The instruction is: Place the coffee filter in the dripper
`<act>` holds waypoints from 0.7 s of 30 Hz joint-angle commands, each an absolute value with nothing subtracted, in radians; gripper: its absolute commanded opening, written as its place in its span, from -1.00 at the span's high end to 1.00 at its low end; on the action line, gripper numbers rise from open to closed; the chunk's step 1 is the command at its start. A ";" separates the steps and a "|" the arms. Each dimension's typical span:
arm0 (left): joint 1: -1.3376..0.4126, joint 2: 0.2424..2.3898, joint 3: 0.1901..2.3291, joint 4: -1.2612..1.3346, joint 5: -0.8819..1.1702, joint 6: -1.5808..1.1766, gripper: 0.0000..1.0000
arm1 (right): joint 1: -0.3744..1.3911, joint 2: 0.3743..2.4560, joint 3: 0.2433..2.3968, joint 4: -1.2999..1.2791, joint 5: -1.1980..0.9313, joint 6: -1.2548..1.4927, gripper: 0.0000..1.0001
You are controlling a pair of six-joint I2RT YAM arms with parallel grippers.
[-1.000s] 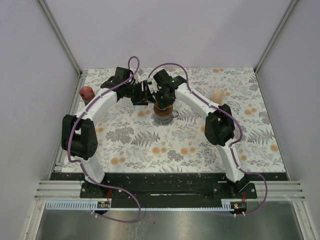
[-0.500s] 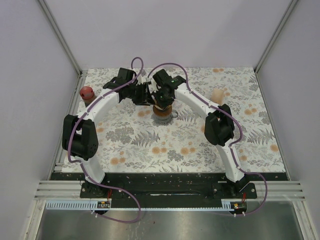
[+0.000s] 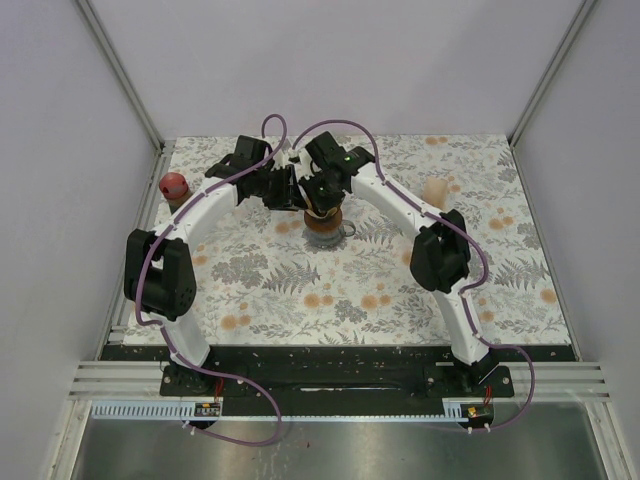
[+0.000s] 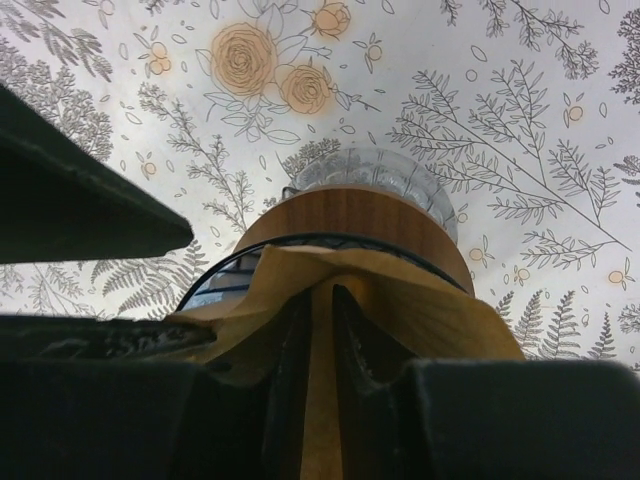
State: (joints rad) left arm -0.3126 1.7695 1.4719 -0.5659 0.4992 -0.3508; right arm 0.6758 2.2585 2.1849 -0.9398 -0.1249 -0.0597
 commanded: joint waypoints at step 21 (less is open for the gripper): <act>-0.314 1.724 1.494 -0.554 0.456 -0.307 0.26 | 0.611 1.958 2.131 -0.859 -0.276 -0.320 -0.02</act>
